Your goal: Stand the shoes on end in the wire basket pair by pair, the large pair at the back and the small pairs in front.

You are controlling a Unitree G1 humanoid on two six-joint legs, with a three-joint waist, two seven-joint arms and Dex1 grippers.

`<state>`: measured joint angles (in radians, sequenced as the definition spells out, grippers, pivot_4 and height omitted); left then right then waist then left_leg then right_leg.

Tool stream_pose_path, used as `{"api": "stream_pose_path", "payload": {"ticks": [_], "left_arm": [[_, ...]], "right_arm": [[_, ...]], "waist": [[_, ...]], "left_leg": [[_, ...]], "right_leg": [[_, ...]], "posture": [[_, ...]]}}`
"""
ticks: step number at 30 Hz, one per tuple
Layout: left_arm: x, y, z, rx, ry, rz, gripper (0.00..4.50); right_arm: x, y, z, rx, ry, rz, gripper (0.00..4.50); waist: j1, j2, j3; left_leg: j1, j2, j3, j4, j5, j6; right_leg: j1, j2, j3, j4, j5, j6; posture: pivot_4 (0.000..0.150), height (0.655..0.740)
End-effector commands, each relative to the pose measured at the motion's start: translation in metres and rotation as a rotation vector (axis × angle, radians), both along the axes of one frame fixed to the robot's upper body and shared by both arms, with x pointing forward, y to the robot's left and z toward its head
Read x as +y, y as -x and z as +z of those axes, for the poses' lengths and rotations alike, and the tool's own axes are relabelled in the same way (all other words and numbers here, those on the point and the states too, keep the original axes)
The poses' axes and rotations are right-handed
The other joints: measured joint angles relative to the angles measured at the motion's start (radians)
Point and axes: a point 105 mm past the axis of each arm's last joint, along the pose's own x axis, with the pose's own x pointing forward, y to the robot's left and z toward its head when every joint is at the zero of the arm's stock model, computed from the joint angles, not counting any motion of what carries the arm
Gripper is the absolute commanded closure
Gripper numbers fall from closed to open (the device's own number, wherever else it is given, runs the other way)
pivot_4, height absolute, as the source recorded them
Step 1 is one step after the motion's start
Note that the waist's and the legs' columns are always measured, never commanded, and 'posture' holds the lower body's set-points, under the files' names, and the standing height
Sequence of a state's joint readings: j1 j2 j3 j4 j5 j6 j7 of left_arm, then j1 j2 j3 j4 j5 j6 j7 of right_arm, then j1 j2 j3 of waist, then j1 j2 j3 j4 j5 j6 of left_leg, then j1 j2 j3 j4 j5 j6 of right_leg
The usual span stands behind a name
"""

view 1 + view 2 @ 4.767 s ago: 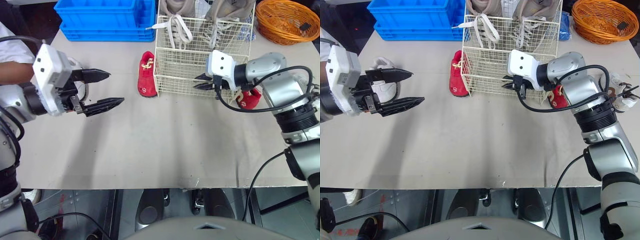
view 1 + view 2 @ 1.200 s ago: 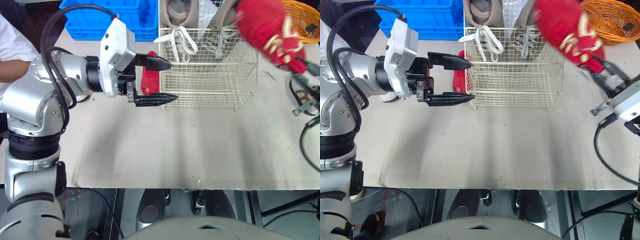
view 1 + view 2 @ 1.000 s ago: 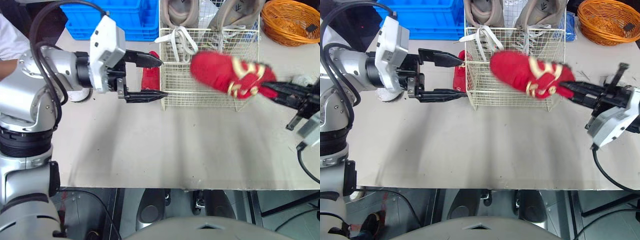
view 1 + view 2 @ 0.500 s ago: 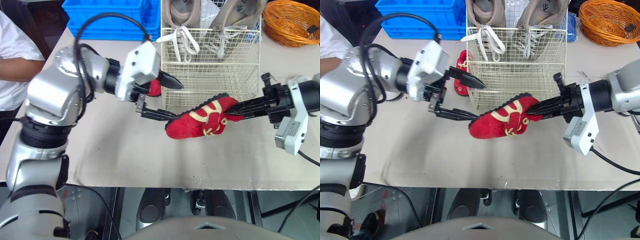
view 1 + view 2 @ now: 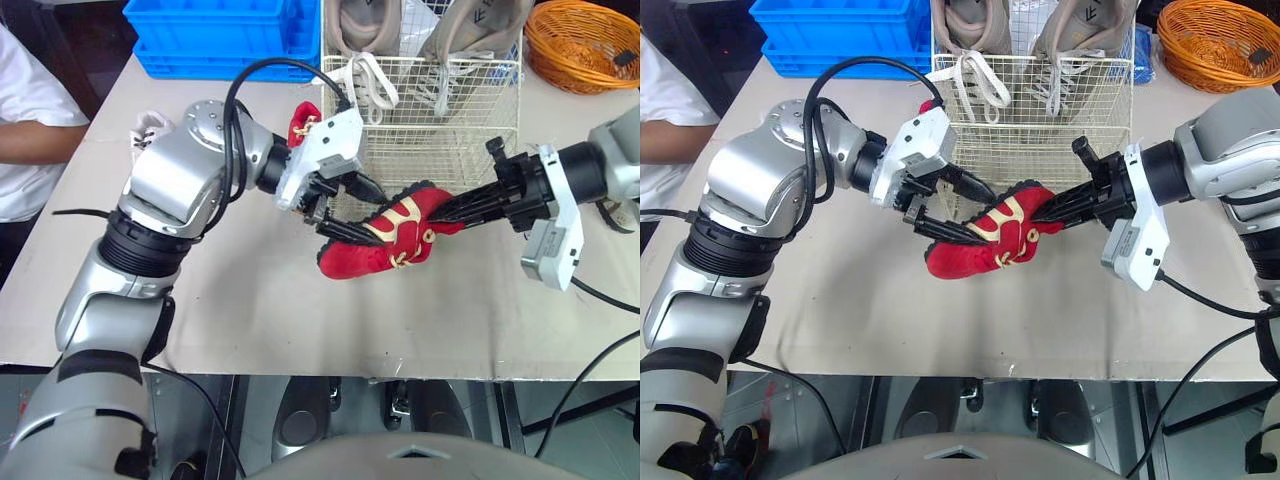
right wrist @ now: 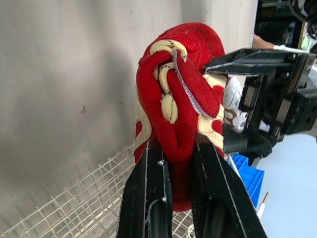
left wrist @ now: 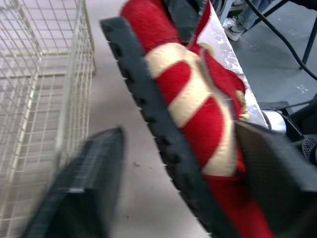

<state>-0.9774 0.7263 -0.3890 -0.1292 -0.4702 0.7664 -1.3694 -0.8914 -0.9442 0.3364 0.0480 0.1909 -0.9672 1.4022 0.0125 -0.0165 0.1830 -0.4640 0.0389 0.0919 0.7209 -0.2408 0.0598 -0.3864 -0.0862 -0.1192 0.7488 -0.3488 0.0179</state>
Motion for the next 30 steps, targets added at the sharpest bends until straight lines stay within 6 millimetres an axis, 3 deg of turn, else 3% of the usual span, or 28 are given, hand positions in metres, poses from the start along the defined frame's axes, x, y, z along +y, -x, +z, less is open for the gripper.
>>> {"api": "stream_pose_path", "payload": {"ticks": [1, 2, 3, 5, 6, 8, 10, 14, 22, 26, 30], "left_arm": [[0.000, 0.002, 0.000, -0.020, -0.007, -0.010, 2.72], [0.000, 0.003, -0.001, -0.020, -0.007, -0.011, 3.01], [0.000, 0.003, -0.002, -0.024, -0.001, -0.016, 3.65], [-0.001, 0.005, -0.002, -0.022, 0.012, -0.028, 3.95], [-0.002, 0.005, -0.002, -0.022, 0.021, -0.023, 4.02], [-0.002, 0.003, -0.002, -0.024, 0.040, -0.005, 4.02], [-0.002, 0.000, -0.001, -0.030, 0.065, 0.022, 4.03], [-0.004, -0.005, 0.003, -0.043, 0.139, 0.079, 4.04], [-0.008, -0.006, 0.030, -0.043, 0.360, 0.160, 4.04], [-0.010, -0.008, 0.039, -0.043, 0.442, 0.201, 4.04], [-0.016, -0.006, 0.037, -0.017, 0.470, 0.200, 4.04]], "right_arm": [[0.001, 0.003, 0.016, -0.063, -0.055, 0.023, 4.50], [0.001, 0.002, 0.017, -0.063, -0.058, 0.019, 4.50], [0.001, 0.002, 0.017, -0.055, -0.066, 0.011, 4.50], [-0.001, 0.001, 0.017, -0.038, -0.074, -0.009, 4.50], [-0.002, 0.001, 0.017, -0.028, -0.081, -0.020, 3.72], [-0.003, 0.001, 0.020, -0.010, -0.107, -0.037, 2.96], [-0.006, 0.001, 0.026, 0.050, -0.170, -0.082, 1.91], [-0.030, -0.004, 0.035, 0.325, -0.306, -0.368, 0.01], [-0.053, 0.017, 0.011, 0.967, -0.626, -0.738, 0.00], [-0.044, 0.026, 0.009, 1.268, -0.859, -0.746, 0.00], [-0.031, 0.021, 0.016, 1.526, -1.131, -0.695, 0.00]], "waist": [[0.000, 0.000, 0.000], [0.000, 0.000, 0.000], [0.000, 0.000, 0.000], [0.000, 0.000, 0.000], [0.000, 0.000, 0.000], [0.001, 0.000, 0.000], [0.002, 0.000, 0.000], [0.006, 0.000, 0.000], [0.002, 0.001, 0.000], [0.002, 0.001, 0.000], [0.003, 0.000, 0.000]], "left_leg": [[0.000, 0.000, 0.000, 0.000, 0.000, 0.000], [0.000, 0.000, -0.001, 0.000, 0.000, 0.000], [0.000, 0.000, -0.001, 0.000, 0.000, 0.000], [0.000, 0.000, -0.001, 0.000, 0.000, 0.000], [0.000, 0.000, -0.001, 0.000, 0.000, 0.000], [0.000, 0.000, -0.001, 0.000, 0.000, 0.000], [0.000, 0.000, -0.002, 0.000, 0.000, 0.000], [0.000, -0.001, -0.004, 0.000, 0.000, 0.000], [0.001, -0.001, -0.007, -0.001, 0.000, 0.000], [0.002, -0.001, -0.008, 0.000, 0.000, 0.000], [0.002, -0.001, -0.009, 0.000, 0.000, 0.000]], "right_leg": [[0.000, 0.000, 0.000, 0.000, 0.000, 0.000], [0.000, 0.000, 0.000, 0.000, 0.000, 0.000], [0.000, 0.000, -0.001, 0.000, 0.000, 0.000], [0.000, 0.000, -0.001, 0.000, 0.000, 0.000], [0.001, 0.000, -0.001, 0.000, 0.000, 0.000], [0.001, 0.000, -0.001, 0.000, 0.000, 0.000], [0.001, 0.000, -0.001, 0.000, 0.000, 0.000], [0.004, -0.001, -0.003, -0.002, 0.000, 0.000], [0.009, -0.001, -0.007, -0.005, 0.000, 0.000], [0.010, -0.001, -0.008, -0.005, 0.000, 0.000], [0.010, -0.001, -0.008, -0.005, 0.000, 0.000]], "posture": [[0.150, 0.6860], [0.150, 0.6860], [0.150, 0.6860], [0.150, 0.6860], [0.150, 0.6860], [0.150, 0.6860], [0.150, 0.6860], [0.150, 0.6860], [0.150, 0.6860], [0.150, 0.6860], [0.150, 0.6860]]}}
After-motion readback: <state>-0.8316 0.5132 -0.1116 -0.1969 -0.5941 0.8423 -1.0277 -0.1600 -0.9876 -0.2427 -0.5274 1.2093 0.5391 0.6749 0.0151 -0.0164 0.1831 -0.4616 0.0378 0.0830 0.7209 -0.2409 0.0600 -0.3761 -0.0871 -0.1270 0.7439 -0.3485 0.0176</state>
